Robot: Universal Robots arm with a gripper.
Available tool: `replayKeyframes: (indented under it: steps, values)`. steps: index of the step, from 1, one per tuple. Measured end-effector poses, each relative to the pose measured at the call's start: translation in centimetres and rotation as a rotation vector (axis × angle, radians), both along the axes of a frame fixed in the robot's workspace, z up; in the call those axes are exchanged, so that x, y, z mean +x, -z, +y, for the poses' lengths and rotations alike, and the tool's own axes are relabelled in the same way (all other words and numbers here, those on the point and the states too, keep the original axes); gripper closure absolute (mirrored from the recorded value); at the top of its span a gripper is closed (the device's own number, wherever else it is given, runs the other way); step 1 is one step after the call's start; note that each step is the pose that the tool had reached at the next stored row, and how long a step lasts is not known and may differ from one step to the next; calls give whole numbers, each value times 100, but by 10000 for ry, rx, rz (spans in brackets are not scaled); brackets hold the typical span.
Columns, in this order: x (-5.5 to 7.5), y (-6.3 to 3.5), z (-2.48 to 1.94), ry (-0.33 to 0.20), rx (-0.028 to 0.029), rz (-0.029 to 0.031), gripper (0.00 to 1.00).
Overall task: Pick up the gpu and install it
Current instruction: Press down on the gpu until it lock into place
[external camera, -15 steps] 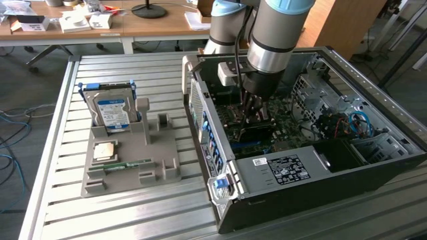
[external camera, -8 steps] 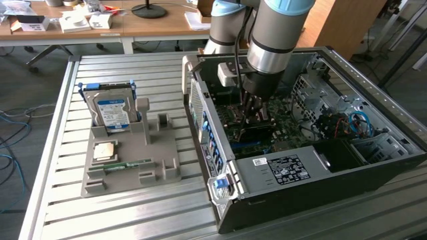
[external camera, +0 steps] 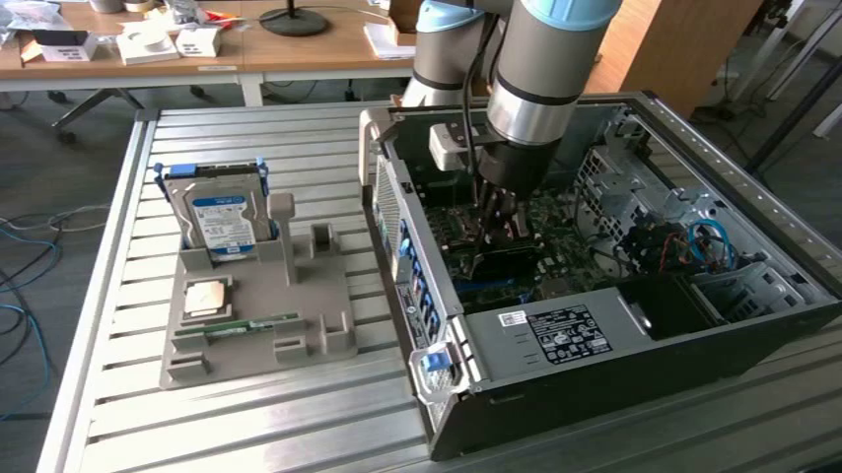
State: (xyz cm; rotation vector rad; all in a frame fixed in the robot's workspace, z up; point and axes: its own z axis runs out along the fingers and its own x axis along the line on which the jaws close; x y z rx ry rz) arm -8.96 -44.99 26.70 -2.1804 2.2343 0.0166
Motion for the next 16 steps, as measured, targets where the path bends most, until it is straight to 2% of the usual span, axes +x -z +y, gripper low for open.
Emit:
replayKeyframes:
  steps: [16]
  values:
    - [0, 6, 0, 0, 0, 0, 89]
